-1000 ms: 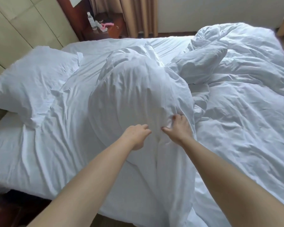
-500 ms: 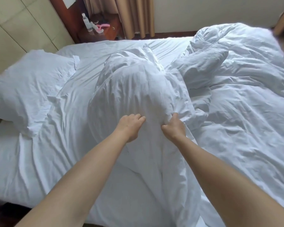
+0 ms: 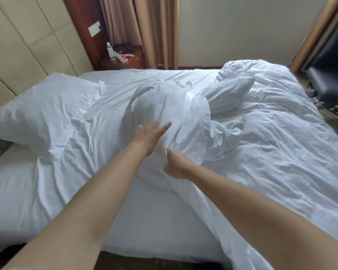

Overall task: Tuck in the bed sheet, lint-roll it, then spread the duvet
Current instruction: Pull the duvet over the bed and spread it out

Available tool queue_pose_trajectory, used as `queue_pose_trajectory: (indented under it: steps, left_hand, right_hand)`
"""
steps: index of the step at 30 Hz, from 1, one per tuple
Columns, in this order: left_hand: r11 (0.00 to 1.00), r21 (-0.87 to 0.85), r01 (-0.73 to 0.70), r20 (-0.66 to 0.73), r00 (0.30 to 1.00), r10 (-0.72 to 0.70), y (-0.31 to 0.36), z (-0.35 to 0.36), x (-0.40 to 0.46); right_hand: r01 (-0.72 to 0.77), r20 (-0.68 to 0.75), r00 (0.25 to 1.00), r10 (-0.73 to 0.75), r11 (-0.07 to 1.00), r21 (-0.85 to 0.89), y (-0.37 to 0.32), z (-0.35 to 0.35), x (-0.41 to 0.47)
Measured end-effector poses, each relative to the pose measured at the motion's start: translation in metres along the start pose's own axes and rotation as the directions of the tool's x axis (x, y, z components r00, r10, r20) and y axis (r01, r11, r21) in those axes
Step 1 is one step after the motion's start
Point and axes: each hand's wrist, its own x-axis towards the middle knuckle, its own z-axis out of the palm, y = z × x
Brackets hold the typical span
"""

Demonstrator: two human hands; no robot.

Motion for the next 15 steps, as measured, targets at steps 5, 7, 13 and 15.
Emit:
queue_pose_trajectory:
  steps: [5,7,13,15]
  left_hand:
    - [0.865,0.341,-0.368,0.234,0.925,0.301,-0.02,0.007,-0.066]
    - [0.833,0.384,-0.398,0.234,0.915,0.33,-0.022,0.019,-0.079]
    - [0.922,0.286,-0.261,0.375,0.916,0.143,-0.042,0.032,-0.097]
    - [0.937,0.248,-0.247,0.545,0.835,0.075,-0.052,0.058,-0.096]
  right_hand:
    - [0.074,0.103,0.993,-0.06,0.989,-0.132,-0.048,0.055,-0.039]
    - [0.076,0.115,0.992,-0.057,0.983,-0.169,-0.054,0.067,-0.049]
    - [-0.108,0.034,0.994,0.107,0.994,0.009,-0.041,0.067,-0.051]
    - [-0.149,0.003,0.989,0.149,0.989,0.013,-0.034,0.061,-0.04]
